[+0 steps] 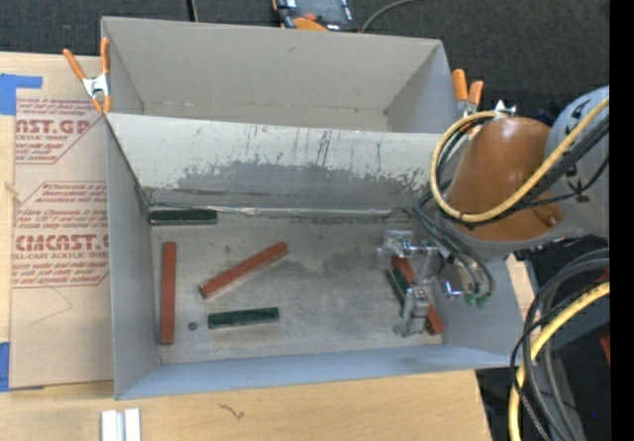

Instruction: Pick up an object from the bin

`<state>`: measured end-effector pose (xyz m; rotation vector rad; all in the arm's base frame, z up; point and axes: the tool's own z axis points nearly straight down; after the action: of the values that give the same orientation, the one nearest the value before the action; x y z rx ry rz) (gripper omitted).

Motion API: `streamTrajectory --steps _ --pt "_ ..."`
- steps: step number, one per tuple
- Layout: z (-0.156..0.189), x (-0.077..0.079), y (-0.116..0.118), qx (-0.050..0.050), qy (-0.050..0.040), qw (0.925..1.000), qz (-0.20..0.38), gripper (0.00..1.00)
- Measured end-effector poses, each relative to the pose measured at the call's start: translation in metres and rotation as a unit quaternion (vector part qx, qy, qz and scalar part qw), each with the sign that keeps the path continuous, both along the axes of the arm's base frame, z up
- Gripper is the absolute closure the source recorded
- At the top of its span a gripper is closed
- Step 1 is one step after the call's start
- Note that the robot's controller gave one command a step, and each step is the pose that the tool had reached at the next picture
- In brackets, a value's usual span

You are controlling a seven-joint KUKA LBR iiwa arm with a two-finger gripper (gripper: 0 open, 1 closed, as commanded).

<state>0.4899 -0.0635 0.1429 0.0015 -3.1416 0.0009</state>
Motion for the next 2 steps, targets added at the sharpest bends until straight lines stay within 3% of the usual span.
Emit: streamTrajectory --steps 1,2 --pt "-0.0416 0.0331 -0.0636 -0.001 -0.0005 0.9993 0.037 0.0" --pt "-0.0397 0.033 -0.0603 0.0 -0.0007 0.9992 0.039 1.0"
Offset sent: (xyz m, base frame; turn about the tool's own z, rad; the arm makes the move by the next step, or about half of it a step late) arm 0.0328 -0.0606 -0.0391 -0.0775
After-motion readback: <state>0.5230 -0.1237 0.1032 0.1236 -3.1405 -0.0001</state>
